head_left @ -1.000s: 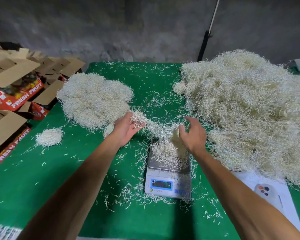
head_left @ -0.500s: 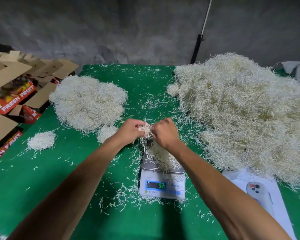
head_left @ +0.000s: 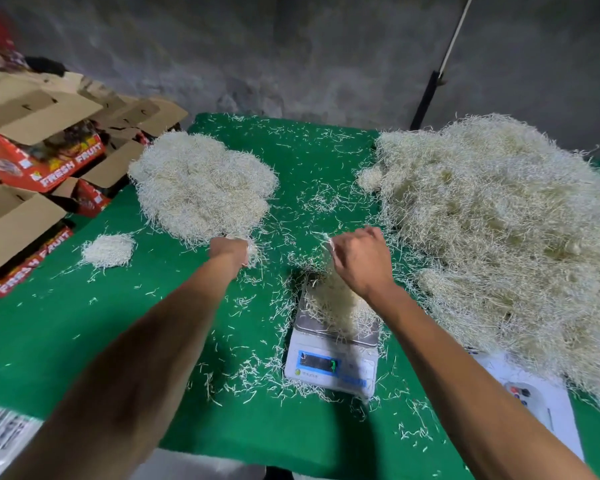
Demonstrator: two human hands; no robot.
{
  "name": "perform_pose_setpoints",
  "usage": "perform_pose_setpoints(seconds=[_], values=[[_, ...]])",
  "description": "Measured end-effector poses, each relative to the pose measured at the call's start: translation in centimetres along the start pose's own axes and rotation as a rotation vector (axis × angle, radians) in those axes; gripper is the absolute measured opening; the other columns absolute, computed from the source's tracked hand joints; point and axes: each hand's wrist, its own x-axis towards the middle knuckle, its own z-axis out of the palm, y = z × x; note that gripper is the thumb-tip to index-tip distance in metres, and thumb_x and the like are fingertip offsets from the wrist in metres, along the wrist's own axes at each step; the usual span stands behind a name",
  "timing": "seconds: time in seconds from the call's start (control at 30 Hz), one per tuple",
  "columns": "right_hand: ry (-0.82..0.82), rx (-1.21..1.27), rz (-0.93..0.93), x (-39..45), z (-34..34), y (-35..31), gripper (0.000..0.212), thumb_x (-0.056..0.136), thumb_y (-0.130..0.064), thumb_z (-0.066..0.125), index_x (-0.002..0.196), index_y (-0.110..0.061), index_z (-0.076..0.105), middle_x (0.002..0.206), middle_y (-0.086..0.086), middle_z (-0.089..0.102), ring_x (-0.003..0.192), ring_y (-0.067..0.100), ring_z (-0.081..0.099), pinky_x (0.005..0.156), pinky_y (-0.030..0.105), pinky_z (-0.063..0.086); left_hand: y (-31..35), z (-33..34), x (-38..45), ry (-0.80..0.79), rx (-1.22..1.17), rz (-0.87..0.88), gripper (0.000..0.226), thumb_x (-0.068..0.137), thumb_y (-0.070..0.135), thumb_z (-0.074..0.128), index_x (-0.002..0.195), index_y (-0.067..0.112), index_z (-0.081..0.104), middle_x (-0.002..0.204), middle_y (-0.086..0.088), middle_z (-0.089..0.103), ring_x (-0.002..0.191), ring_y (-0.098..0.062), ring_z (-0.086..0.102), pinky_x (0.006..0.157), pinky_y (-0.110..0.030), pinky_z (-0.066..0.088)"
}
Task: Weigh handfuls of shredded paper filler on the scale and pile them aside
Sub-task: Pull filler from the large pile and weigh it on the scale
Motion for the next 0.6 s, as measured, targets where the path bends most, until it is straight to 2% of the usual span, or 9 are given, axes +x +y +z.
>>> perform_pose_setpoints(seconds=[0.07, 0.1, 0.17, 0.2, 0.27, 0.33, 0.43, 0.5, 0.6], values=[[-0.111, -0.01, 0.063, -0.4, 0.3, 1.5, 0.039, 0.107, -0.044, 0.038, 0.076, -0.027, 0.053, 0.086, -0.007, 0.064, 0.101, 0.022, 0.065, 0.119, 0.039, 0.024, -0.3, -0.2, -0.7, -0.022, 0.033, 0.061, 0.044, 0.093, 0.014, 0.072, 0.132, -0.001, 0.058, 0.095, -0.012, 0.069, 0.066, -0.014, 0.062, 0.052, -0.019, 0.054], [-0.176, -0.024, 0.098, -0.5, 0.4, 1.9, 0.048, 0.107, -0.055, 0.03, 0.093, -0.024, 0.064, 0.108, -0.001, 0.069, 0.118, 0.023, 0.062, 0.122, 0.041, 0.018, -0.4, 0.4, -1.0, -0.087, 0.008, 0.088, 0.048, 0.091, 0.015, 0.074, 0.133, 0.002, 0.057, 0.103, -0.011, 0.069, 0.071, -0.015, 0.065, 0.064, -0.022, 0.06], [-0.224, -0.006, 0.174, -0.5, 0.7, 2.0, 0.078, 0.101, -0.072, 0.016, 0.124, -0.016, 0.065, 0.141, 0.01, 0.059, 0.138, 0.024, 0.048, 0.125, 0.049, 0.014, -0.4, 2.1, -1.7, -0.227, -0.06, 0.123, 0.053, 0.088, 0.013, 0.076, 0.136, 0.008, 0.055, 0.127, -0.014, 0.064, 0.083, -0.017, 0.068, 0.092, -0.037, 0.059], [-0.177, 0.012, 0.199, -0.5, 0.6, 1.9, 0.085, 0.098, -0.076, 0.014, 0.125, -0.016, 0.067, 0.145, 0.01, 0.056, 0.139, 0.024, 0.046, 0.124, 0.05, 0.018, -0.3, 2.6, -2.1, -0.272, -0.075, 0.149, 0.054, 0.087, 0.011, 0.077, 0.137, 0.011, 0.055, 0.134, -0.014, 0.061, 0.087, -0.015, 0.067, 0.099, -0.039, 0.055], [0.031, 0.105, 0.233, -0.4, 0.3, 1.7, 0.08, 0.096, -0.078, 0.022, 0.113, -0.019, 0.074, 0.139, 0.007, 0.061, 0.132, 0.023, 0.049, 0.119, 0.047, 0.026, 0.2, 3.4, -2.7, -0.286, -0.055, 0.216, 0.054, 0.086, 0.009, 0.077, 0.136, 0.013, 0.057, 0.139, -0.011, 0.059, 0.091, -0.009, 0.063, 0.104, -0.028, 0.047], [0.234, 0.376, 0.337, 0.0, -0.6, 1.5, 0.067, 0.094, -0.078, 0.037, 0.096, -0.023, 0.077, 0.117, -0.003, 0.067, 0.115, 0.017, 0.054, 0.115, 0.047, 0.031, 0.7, 4.0, -3.5, -0.203, -0.041, 0.281, 0.052, 0.087, 0.007, 0.076, 0.135, 0.013, 0.058, 0.139, -0.007, 0.059, 0.1, -0.01, 0.061, 0.091, -0.013, 0.042], [0.356, 0.731, 0.435, 0.5, -2.0, 1.3, 0.041, 0.094, -0.064, 0.053, 0.078, -0.029, 0.065, 0.089, -0.015, 0.059, 0.086, 0.009, 0.055, 0.103, 0.052, 0.048, 2.0, 4.4, -4.5, -0.051, -0.065, 0.405, 0.039, 0.093, 0.004, 0.068, 0.13, 0.015, 0.061, 0.14, -0.007, 0.058, 0.105, -0.019, 0.066, 0.082, -0.018, 0.051], [0.287, 0.749, 0.366, 0.4, -2.4, 1.5, 0.019, 0.099, -0.042, 0.058, 0.097, -0.026, 0.068, 0.089, -0.011, 0.062, 0.078, 0.007, 0.058, 0.086, 0.047, 0.059, 2.9, 4.8, -5.4, -0.023, -0.045, 0.51, 0.035, 0.095, 0.004, 0.065, 0.127, 0.018, 0.063, 0.14, -0.003, 0.057, 0.075, -0.007, 0.063, 0.063, -0.015, 0.053], [0.04, 0.692, 0.208, 0.3, -2.4, 1.8, 0.049, 0.099, -0.029, 0.065, 0.146, -0.029, 0.051, 0.102, -0.01, 0.064, 0.08, 0.006, 0.063, 0.075, 0.028, 0.058, 4.4, 6.3, -7.7, -0.191, 0.054, 0.664, 0.034, 0.091, 0.01, 0.072, 0.123, 0.02, 0.065, 0.128, 0.005, 0.063, 0.077, 0.005, 0.056, 0.065, -0.005, 0.05]])
